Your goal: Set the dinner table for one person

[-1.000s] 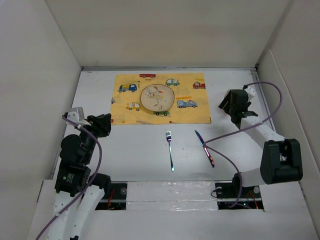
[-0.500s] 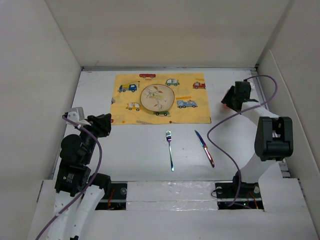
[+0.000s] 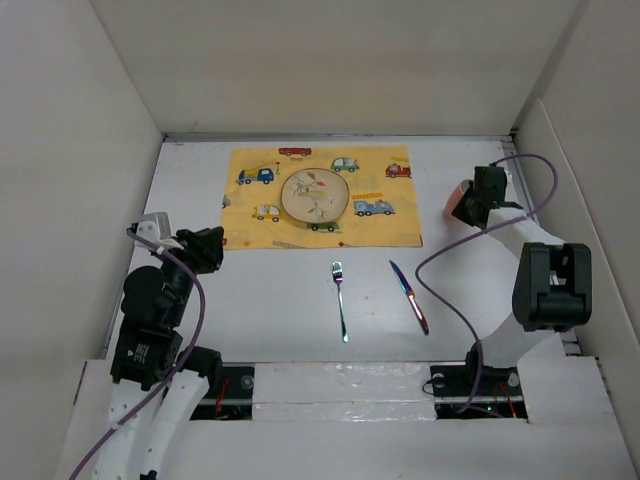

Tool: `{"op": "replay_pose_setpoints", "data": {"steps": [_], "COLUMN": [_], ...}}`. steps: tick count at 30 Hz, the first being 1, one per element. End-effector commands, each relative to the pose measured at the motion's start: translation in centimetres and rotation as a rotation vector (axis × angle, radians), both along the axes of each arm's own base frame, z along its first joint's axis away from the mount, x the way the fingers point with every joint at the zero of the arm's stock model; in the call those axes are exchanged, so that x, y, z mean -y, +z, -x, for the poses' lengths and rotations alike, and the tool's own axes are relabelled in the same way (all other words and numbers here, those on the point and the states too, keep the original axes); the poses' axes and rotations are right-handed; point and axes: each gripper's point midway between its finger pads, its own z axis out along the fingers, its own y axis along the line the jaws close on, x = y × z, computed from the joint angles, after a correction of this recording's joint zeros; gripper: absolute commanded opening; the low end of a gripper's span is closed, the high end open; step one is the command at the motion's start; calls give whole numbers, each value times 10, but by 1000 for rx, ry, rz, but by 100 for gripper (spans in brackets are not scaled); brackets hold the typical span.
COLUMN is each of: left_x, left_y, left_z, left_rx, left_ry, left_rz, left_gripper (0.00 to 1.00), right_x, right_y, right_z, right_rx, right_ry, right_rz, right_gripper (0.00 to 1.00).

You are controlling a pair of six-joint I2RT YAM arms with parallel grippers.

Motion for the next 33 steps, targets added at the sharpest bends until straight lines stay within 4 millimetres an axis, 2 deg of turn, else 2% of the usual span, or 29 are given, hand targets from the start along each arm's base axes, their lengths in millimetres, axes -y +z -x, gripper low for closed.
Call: {"op": "replay_pose_setpoints", "data": {"steps": [1, 2, 4, 5, 6, 7, 8, 9, 10, 11, 12, 13, 14, 15, 16, 17, 18, 19, 21, 22, 23, 25, 26, 28, 31, 32, 33], "left_x": [5, 5, 5, 5, 5, 4, 3, 2, 2, 2, 3, 3, 3, 3, 3, 3, 2, 1, 0, 1, 1, 1, 2, 2, 1, 1, 1], "left_y": [17, 18, 17, 15, 17, 18, 18, 17, 17, 16, 18, 18, 18, 17, 17, 18, 19, 20, 19, 18, 18, 21, 20, 19, 20, 20, 19], "left_z": [-2, -2, -3, -3, -2, -2, -2, -3, -3, -2, -1, -1, -2, -3, -1, 0, 0, 0, 0, 0, 1, 0, 0, 1, 0, 0, 0], "left_rx": [58, 60, 54, 50, 57, 61, 61, 55, 55, 54, 63, 64, 63, 57, 59, 63, 68, 71, 65, 63, 65, 72, 66, 66, 69, 68, 65], "left_ry": [-26, -24, -21, -21, -23, -18, -15, -6, -7, -10, -15, -15, -16, -12, -16, -16, -13, -9, -1, -4, -9, -9, -9, -12, -6, -4, -9], "left_rz": [3, 4, 2, 1, 3, 4, 4, 3, 3, 2, 3, 5, 3, 2, 2, 3, 4, 5, 4, 3, 3, 5, 4, 4, 3, 4, 3], "left_gripper": [29, 29, 29, 29, 29, 30, 30, 30, 30, 30, 30, 30, 30, 30, 30, 30, 30, 30, 30, 30, 30, 30, 30, 30, 30, 30, 30], "right_x": [-19, -35, -52, -68, -76, -84, -95, -107, -113, -117, -123, -126, -130, -132, -134, -134, -135, -141, -139, -144, -144, -144, -150, -150, -150, -150, -144], "right_y": [90, 110, 122, 140, 145, 146, 132, 146, 143, 126, 123, 143, 143, 120, 136, 136, 117, 133, 127, 110, 118, 103, 104, 93, 88, 77, 74], "right_z": [-25, -32, -41, -52, -59, -66, -77, -88, -94, -105, -110, -123, -130, -137, -155, -155, -162, -171, -177, -181, -186, -191, -193, -197, -201, -201, -203], "right_rx": [262, 301, 319, 356, 361, 362, 332, 355, 346, 310, 295, 334, 332, 272, 296, 296, 254, 288, 269, 240, 249, 221, 234, 217, 211, 190, 185], "right_ry": [49, 79, 121, 149, 170, 203, 241, 265, 290, 295, 309, 322, 340, 351, 356, 356, 361, 369, 361, 376, 370, 372, 376, 374, 371, 375, 365], "right_rz": [59, 71, 96, 97, 98, 105, 95, 98, 118, 138, 146, 160, 157, 164, 184, 184, 189, 196, 217, 228, 235, 241, 242, 246, 253, 254, 252], "right_gripper": [0, 0, 0, 0, 0, 0, 0, 0, 0, 0, 0, 0, 0, 0, 0, 0, 0, 0, 0, 0, 0, 0, 0, 0, 0, 0, 0]}}
